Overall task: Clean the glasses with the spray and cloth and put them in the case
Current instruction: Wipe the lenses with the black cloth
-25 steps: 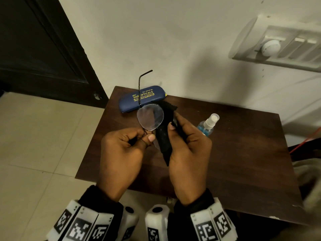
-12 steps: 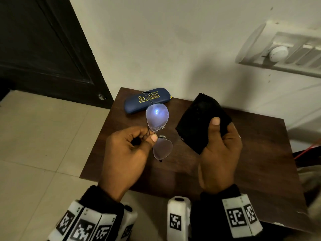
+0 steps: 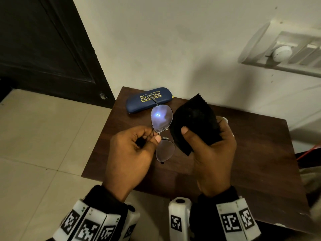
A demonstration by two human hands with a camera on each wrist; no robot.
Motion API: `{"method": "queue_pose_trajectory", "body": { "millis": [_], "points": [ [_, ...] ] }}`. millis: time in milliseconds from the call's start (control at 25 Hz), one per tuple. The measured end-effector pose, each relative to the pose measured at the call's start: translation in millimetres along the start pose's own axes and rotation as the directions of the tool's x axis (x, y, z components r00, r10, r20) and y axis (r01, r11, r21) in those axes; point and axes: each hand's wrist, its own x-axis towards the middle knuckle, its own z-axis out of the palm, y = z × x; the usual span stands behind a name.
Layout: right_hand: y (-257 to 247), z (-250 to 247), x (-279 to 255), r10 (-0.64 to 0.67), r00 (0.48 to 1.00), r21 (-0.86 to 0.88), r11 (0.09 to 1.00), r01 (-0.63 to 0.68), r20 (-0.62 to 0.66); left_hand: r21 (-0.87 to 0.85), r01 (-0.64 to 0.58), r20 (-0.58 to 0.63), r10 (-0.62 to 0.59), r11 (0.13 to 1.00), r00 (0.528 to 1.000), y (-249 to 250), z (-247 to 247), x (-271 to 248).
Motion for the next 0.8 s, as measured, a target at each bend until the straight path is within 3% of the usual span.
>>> {"method": "queue_pose_trajectory", "body": {
  "millis": [120, 240, 360, 480, 520, 560, 600, 680, 720, 800],
  "points": [
    [0, 3, -4, -0.147, 0.989, -0.111, 0.983, 0.145, -0.015, 0.006, -0.018, 0.012, 0.018, 1.000, 1.000, 1, -1, 0],
    [1, 9, -10, -0.289, 0.955, -0.204, 0.933, 0.297, 0.068, 0.030, -0.027, 0.061, 0.025, 0.999, 0.998, 5, 3, -3],
    [7, 16, -16, -0.234, 0.939, -0.285, 0.909, 0.304, 0.253, 0.007, -0.029, 0.067, 0.029, 1.000, 0.997, 2, 1, -2],
    [13, 21, -21, -0.231, 0.855, -0.470, 0.754, 0.459, 0.465, 0.074, -0.096, 0.057, 0.092, 0.993, 0.994, 5, -1, -5],
    [14, 22, -22, -0.236, 0.823, -0.490, 0.706, 0.511, 0.517, 0.146, -0.069, 0.061, 0.061, 0.987, 0.996, 2, 3, -7],
    [14, 22, -22, -0.247, 0.798, -0.496, 0.673, 0.550, 0.550, 0.251, 0.049, 0.042, -0.062, 0.967, 0.997, 8, 9, -9],
    [14, 21, -22, -0.254, 0.787, -0.502, 0.651, 0.569, 0.563, 0.238, 0.149, 0.036, -0.162, 0.960, 0.986, 21, 12, -11],
    [14, 19, -19, -0.240, 0.811, -0.541, 0.640, 0.545, 0.534, 0.292, -0.024, 0.119, -0.012, 0.956, 0.993, 17, 8, -15],
    [14, 18, -18, -0.227, 0.835, -0.561, 0.649, 0.514, 0.501, 0.219, -0.129, 0.117, 0.105, 0.967, 0.988, 15, 5, -8],
    [14, 17, -17, -0.218, 0.871, -0.580, 0.672, 0.460, 0.439, 0.140, -0.147, 0.079, 0.137, 0.979, 0.987, 12, -1, -3]
  ]
}}
